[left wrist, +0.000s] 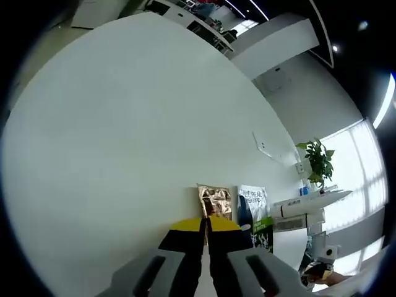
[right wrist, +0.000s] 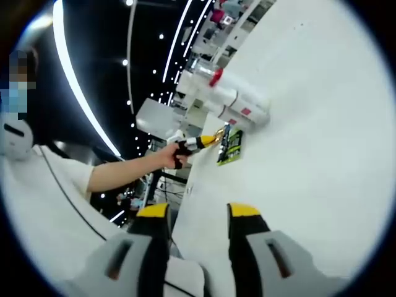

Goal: Arrange the skincare products in the storage area until every visible bottle or jar stands upright without overlapping.

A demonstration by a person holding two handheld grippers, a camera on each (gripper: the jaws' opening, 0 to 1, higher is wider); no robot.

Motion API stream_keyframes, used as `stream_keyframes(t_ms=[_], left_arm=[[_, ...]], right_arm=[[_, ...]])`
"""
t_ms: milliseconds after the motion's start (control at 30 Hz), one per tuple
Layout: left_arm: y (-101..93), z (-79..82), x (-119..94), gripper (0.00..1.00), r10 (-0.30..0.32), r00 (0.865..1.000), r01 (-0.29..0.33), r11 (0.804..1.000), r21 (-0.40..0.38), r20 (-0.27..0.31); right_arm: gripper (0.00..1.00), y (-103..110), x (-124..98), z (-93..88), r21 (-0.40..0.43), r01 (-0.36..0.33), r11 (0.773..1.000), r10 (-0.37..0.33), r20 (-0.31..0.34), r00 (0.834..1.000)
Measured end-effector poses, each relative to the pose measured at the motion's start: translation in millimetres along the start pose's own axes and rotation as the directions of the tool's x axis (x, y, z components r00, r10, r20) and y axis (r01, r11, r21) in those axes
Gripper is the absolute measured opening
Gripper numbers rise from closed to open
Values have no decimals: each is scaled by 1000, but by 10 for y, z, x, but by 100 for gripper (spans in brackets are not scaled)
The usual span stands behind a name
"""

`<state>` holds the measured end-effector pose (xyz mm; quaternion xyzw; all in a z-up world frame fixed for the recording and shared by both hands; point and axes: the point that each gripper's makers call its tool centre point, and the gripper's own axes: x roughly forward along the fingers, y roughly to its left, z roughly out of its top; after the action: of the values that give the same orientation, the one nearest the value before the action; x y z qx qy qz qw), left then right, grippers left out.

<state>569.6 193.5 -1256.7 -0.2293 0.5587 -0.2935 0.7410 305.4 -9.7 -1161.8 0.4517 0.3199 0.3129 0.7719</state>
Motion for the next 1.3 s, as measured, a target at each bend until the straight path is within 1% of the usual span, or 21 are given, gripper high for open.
stream_keyframes(t_ms=[33,67,200,400,600,767,833,900,967,1000,1067,1133,1167,1200,1267,1300], left_arm=[[5,-11,-2,2,3,1000,-2,1000,7,-8],[-9,10,-10,2,-8,1000,8,1000,-1,0],[-2,39,-14,3,6,1000,-6,1000,-3,2],[-26,27,-16,3,10,1000,-10,1000,-15,2],[-6,35,-29,5,35,999,-35,999,-1,-2],[-32,49,-41,10,46,999,-46,999,8,-2],[-36,53,-57,15,55,998,-55,998,10,-1],[-42,85,-78,19,64,998,-64,998,15,14],[-32,86,-98,23,78,997,-79,997,24,13],[-7,99,-110,24,94,995,-95,995,41,20],[-10,78,-118,27,96,995,-96,994,52,10],[2,45,-132,27,108,994,-106,987,118,-13],[5,23,-131,26,125,992,-118,977,176,-28],[7,13,-120,26,147,988,-133,961,242,-41],[-8,10,-108,24,164,985,-144,950,277,-51],[-14,14,-103,24,169,984,-148,950,276,-53]], right_arm=[[35,0,-1,-2,-1,0,1000,0,0,1000],[35,-8,-5,-7,0,1,1000,-1,1,1000],[35,-17,-16,-13,8,1,1000,-1,11,1000],[35,-14,-10,-23,9,-1,1000,0,14,1000],[35,-31,-22,-16,8,-1,1000,1,22,1000],[35,-23,-35,-24,9,-1,1000,1,29,1000],[35,-12,-37,-32,10,-3,1000,2,31,1000],[35,-3,-35,-37,10,-6,1000,5,32,999],[35,3,-33,-43,8,-7,1000,7,30,1000],[35,8,-34,-45,6,-7,1000,7,30,1000],[35,17,-42,-40,5,-10,1000,10,35,999],[35,20,-56,-42,4,-9,1000,9,38,999],[35,20,-65,-43,2,-7,1000,7,39,999],[35,23,-74,-47,3,-7,1000,7,41,999],[35,22,-95,-59,5,-6,1000,6,44,999],[35,12,-104,-69,5,-2,1000,2,44,999]])
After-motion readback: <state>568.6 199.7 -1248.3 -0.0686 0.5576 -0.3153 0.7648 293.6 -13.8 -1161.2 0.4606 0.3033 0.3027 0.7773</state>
